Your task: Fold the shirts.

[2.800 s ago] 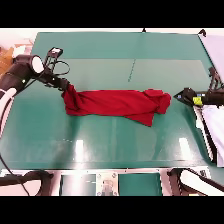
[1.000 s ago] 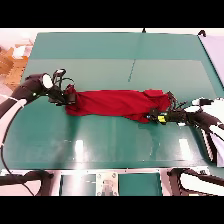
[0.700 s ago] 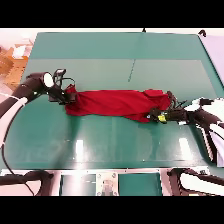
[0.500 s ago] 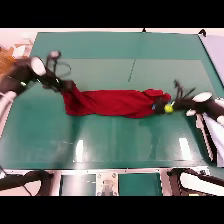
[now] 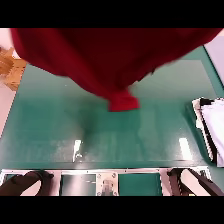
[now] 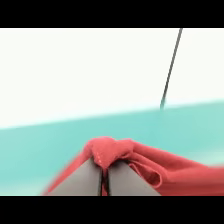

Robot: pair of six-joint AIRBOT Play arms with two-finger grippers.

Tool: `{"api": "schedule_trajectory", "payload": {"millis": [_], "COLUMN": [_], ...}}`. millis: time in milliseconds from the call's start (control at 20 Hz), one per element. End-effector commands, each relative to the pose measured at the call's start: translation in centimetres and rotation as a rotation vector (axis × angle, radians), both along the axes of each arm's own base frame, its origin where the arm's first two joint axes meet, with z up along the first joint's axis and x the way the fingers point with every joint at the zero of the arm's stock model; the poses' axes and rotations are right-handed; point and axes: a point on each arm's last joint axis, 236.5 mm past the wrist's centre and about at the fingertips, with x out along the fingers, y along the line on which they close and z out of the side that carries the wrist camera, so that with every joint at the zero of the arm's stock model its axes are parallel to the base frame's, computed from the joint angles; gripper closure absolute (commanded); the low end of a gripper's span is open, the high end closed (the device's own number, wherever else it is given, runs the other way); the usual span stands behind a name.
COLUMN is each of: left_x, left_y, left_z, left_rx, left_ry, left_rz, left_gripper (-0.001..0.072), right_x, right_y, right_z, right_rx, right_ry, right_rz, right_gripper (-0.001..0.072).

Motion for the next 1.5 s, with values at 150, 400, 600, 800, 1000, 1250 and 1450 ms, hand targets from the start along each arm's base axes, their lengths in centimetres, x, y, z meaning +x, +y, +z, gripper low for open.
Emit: {"api": "schedule_trajectory", "payload": {"millis": [150,400,600,800,1000,1250,1450], "left_x": [-12.8,-13.0,-6.3,4.6,14.3,22.6,25.1], "left_y": [0.8,0.5,-0.7,-2.5,-3.8,-5.0,-6.5], "left_z": [8.8,8.3,2.1,-12.4,-27.6,-44.1,-51.1], "left_rx": [-0.086,-0.086,-0.056,-0.007,0.012,0.009,-0.077], "left_ry": [-0.305,-0.287,-0.087,0.282,0.529,0.706,0.749], "left_rz": [-0.065,-0.076,-0.073,-0.061,-0.032,0.002,-0.008], "left_gripper": [0.0683,0.0683,0.0683,0.0682,0.0683,0.0682,0.0682], "right_x": [-13.2,-11.3,-4.3,5.8,17.2,26.5,28.0], "right_y": [3.3,1.8,-1.3,-2.9,-1.2,-1.3,-1.2], "right_z": [16.4,16.0,11.4,2.4,-11.7,-29.7,-39.2], "right_rx": [-0.051,-0.022,0.08,0.183,0.213,0.35,0.394], "right_ry": [-0.589,-0.561,-0.38,-0.101,0.222,0.555,0.729], "right_rz": [-0.173,-0.182,-0.137,-0.036,0.042,0.033,0.032], "right_gripper": [0.0697,0.0697,0.0697,0.0697,0.0698,0.0697,0.0697]}}
